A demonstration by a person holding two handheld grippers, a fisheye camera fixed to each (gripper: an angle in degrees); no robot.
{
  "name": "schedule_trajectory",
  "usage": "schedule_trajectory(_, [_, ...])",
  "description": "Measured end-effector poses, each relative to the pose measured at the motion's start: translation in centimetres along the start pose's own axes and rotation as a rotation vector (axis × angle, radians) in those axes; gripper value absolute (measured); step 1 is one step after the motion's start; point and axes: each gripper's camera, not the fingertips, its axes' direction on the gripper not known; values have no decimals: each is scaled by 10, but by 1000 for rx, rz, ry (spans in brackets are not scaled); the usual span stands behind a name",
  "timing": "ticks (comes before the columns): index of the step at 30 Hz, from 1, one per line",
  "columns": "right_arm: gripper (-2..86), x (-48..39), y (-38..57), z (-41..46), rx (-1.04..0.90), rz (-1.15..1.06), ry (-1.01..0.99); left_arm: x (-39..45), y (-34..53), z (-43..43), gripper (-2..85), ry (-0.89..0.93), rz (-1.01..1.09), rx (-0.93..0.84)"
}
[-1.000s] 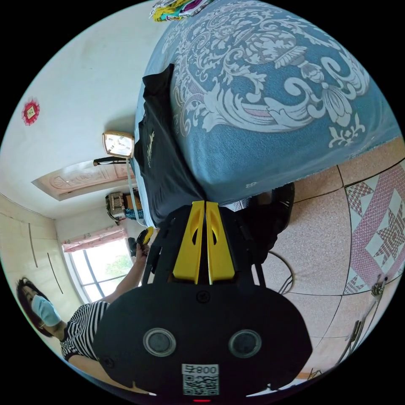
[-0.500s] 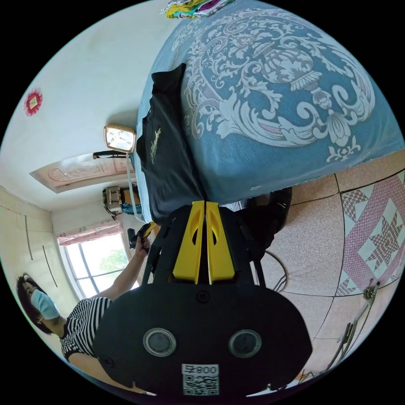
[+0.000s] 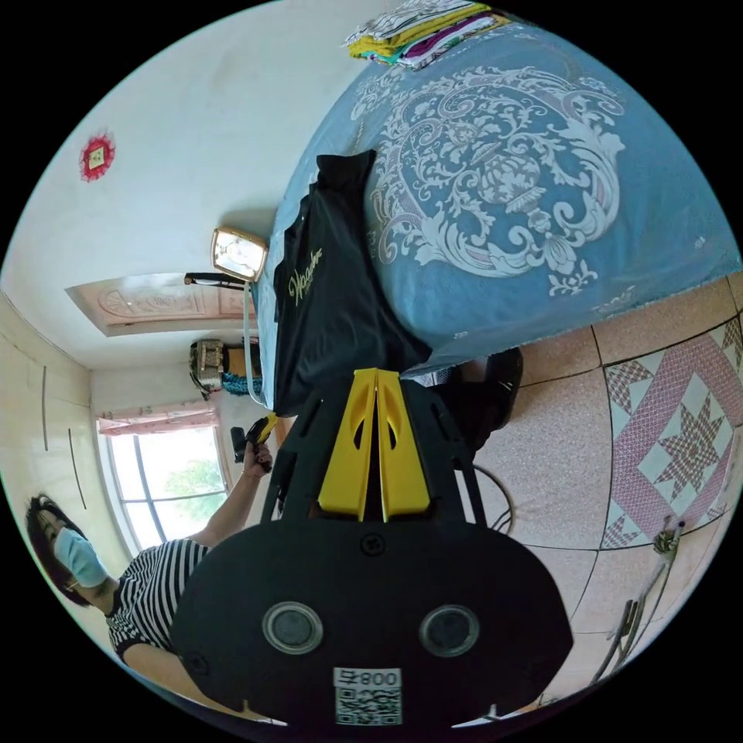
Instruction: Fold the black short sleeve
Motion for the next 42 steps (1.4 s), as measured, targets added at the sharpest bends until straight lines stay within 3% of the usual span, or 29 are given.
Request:
schedule_trajectory(9, [3,-3,26,2,31,-8,25,-30,27,2,4,-107,-82,0])
schedule_trajectory(18, [53,-13,20,18,13,-6,136,-46,36,11,47,-23,-56,-19])
schedule_trajectory(28, [78,-12,-22,36,-16,-18,151,-37,-2,72,63,-204,-40,-141])
schedule_trajectory(42, [5,-22,-52,29,-68,-44,137,-32,-15,129,9,-258,-42,-182])
